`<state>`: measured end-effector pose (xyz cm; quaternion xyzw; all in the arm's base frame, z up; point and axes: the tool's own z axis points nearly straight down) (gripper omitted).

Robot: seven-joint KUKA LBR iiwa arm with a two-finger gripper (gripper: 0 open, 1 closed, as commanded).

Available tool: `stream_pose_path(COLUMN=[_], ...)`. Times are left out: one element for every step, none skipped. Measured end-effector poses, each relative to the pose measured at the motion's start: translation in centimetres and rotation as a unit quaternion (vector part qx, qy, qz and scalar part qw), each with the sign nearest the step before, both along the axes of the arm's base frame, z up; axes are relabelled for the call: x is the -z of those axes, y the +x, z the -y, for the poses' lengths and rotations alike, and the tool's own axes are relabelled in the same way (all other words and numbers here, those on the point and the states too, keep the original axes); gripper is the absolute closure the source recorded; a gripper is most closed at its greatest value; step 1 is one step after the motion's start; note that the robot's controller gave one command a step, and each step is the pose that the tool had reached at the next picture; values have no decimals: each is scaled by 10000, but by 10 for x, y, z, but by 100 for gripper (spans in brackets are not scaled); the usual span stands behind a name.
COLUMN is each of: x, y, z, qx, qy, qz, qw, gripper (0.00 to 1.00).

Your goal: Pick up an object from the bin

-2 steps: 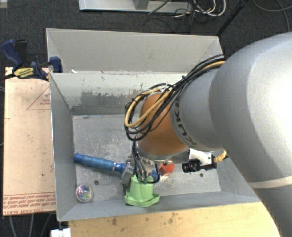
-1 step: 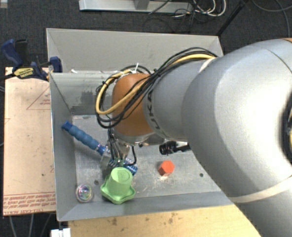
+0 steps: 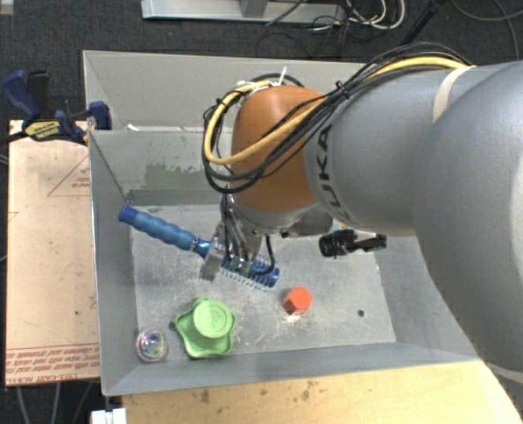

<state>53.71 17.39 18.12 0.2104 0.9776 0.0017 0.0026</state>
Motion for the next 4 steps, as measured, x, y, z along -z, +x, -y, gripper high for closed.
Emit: stream_pose_path(x=[100,-19,104,-28], y=[48,19,-2,38], z=[23,27,21,12], qx=[85,243,318,172], qy=[-25,1,-21,2], qz=[-59,2,-56,13], qw=[9999,9997,9995,9999], gripper=[100,100,100,100])
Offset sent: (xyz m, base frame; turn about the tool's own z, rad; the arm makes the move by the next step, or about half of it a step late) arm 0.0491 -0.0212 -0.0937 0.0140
